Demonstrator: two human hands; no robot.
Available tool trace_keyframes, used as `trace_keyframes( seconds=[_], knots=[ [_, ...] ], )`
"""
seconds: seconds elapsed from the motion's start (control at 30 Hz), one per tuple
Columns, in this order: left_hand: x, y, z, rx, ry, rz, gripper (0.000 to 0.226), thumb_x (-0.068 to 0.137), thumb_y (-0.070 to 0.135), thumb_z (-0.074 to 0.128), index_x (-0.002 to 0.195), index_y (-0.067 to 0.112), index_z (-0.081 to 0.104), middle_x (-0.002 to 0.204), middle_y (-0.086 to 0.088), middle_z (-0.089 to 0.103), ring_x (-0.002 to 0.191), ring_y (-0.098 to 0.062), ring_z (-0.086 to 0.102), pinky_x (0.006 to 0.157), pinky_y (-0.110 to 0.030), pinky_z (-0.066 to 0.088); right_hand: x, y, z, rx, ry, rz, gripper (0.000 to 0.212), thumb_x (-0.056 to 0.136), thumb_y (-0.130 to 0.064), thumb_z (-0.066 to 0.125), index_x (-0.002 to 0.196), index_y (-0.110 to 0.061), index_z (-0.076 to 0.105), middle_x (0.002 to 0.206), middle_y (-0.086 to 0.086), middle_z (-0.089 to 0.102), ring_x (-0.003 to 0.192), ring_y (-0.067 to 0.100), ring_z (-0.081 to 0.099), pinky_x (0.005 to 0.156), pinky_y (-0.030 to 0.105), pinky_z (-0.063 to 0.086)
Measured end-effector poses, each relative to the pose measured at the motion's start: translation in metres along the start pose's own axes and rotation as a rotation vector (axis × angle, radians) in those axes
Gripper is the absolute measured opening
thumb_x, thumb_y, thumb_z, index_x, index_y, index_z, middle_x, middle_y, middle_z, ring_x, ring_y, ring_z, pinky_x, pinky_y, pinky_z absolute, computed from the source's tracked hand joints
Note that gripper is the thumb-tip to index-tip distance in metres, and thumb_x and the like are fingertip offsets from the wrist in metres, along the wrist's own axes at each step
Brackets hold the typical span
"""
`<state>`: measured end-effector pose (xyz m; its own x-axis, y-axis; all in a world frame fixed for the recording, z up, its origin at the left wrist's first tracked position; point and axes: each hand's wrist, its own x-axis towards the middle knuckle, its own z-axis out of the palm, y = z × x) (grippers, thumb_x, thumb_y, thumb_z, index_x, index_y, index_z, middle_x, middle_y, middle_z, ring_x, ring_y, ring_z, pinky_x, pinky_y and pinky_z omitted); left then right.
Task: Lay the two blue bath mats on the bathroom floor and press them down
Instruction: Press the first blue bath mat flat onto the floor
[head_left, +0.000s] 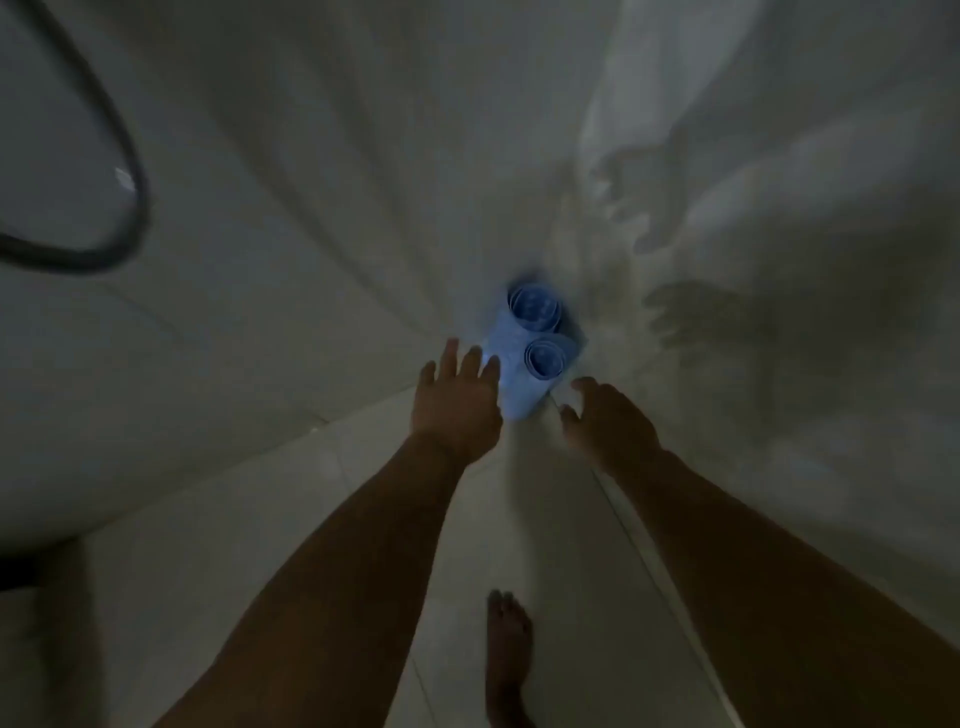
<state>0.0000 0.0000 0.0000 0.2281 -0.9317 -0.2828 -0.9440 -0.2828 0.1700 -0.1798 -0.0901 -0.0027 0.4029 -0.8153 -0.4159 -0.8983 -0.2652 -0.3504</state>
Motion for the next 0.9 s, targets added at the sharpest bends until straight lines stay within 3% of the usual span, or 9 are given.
trace_keyframes(
  seconds=[0.1,0.2,0.23,0.37,0.47,0.57,0.7,0.83,0.9],
  knots=[
    [0.07,0.005,0.075,-0.057,-0.081,-0.038,0.073,0.099,0.035,0.057,0.16,0.02,0.02,0.169,-0.008,0.018,0.157,-0.034,0.007,0.122,-0.052,0.022,0.077,0.038,0.05,-0.033,-0.099,0.004,0.049,0.1,-0.036,0.05,0.146,-0.025,0.038,0.121,0.009,0.061,0.108,0.027,0.061,0.081,0.033,0.045],
    [0.123,0.009,0.131,-0.107,-0.142,-0.043,0.075,0.098,0.03,0.059,0.161,0.02,0.019,0.169,-0.008,0.016,0.156,-0.034,0.012,0.118,-0.053,0.03,0.134,0.06,0.089,-0.045,-0.145,-0.013,0.058,0.099,-0.03,0.05,0.153,-0.029,0.028,0.1,0.008,0.063,0.077,0.018,0.058,0.063,0.029,0.042],
    [0.139,0.008,0.146,-0.129,-0.148,-0.051,0.076,0.098,0.028,0.059,0.162,0.021,0.017,0.17,-0.008,0.013,0.156,-0.033,0.012,0.116,-0.053,0.032,0.151,0.064,0.099,-0.055,-0.159,-0.025,0.064,0.099,-0.029,0.052,0.156,-0.031,0.021,0.102,0.009,0.064,0.077,0.019,0.059,0.064,0.03,0.044],
    [0.195,0.0,0.201,-0.299,-0.175,-0.053,0.09,0.095,0.017,0.063,0.163,0.027,0.006,0.172,-0.005,0.0,0.154,-0.033,0.019,0.114,-0.053,0.039,0.209,0.084,0.144,-0.105,-0.182,0.014,0.075,0.097,-0.033,0.056,0.158,-0.03,0.012,0.136,0.02,0.046,0.116,0.038,0.055,0.09,0.045,0.047],
    [0.208,-0.006,0.224,-0.568,-0.132,0.032,0.094,0.092,0.013,0.064,0.163,0.026,0.004,0.17,-0.007,0.019,0.144,-0.034,0.04,0.108,-0.044,0.044,0.225,0.097,0.168,-0.046,-0.081,-0.012,0.071,0.094,-0.031,0.066,0.152,-0.017,0.028,0.142,0.021,0.039,0.12,0.039,0.053,0.095,0.047,0.049],
    [0.196,-0.004,0.241,-0.629,-0.016,0.009,0.087,0.092,0.013,0.064,0.162,0.029,0.015,0.157,-0.007,0.045,0.127,-0.031,0.057,0.092,-0.032,0.045,0.222,0.107,0.187,0.079,0.035,-0.095,0.049,0.092,-0.023,0.069,0.135,-0.007,0.051,0.132,0.02,0.051,0.115,0.036,0.058,0.093,0.044,0.052],
    [0.163,-0.003,0.251,-0.611,0.089,-0.037,0.083,0.091,0.014,0.068,0.16,0.028,0.025,0.145,-0.009,0.051,0.118,-0.029,0.059,0.089,-0.042,0.055,0.188,0.11,0.205,0.164,0.1,-0.237,0.035,0.089,-0.015,0.073,0.12,-0.003,0.062,0.116,0.017,0.063,0.102,0.031,0.065,0.08,0.028,0.047],
    [0.122,-0.021,0.251,-0.555,0.038,-0.093,0.078,0.094,0.026,0.066,0.16,0.033,0.025,0.128,-0.009,0.053,0.111,-0.027,0.056,0.086,-0.045,0.056,0.145,0.098,0.214,0.216,0.17,-0.356,0.028,0.083,-0.012,0.08,0.105,-0.002,0.066,0.102,0.014,0.07,0.091,0.014,0.065,0.078,0.004,0.038],
    [0.095,-0.034,0.251,-0.545,0.008,-0.126,0.076,0.095,0.035,0.065,0.16,0.032,0.026,0.126,-0.009,0.054,0.112,-0.026,0.056,0.088,-0.044,0.054,0.124,0.089,0.221,0.222,0.149,-0.346,0.023,0.083,-0.015,0.08,0.097,-0.005,0.065,0.093,0.01,0.07,0.082,0.014,0.063,0.07,0.005,0.034]
  ],
)
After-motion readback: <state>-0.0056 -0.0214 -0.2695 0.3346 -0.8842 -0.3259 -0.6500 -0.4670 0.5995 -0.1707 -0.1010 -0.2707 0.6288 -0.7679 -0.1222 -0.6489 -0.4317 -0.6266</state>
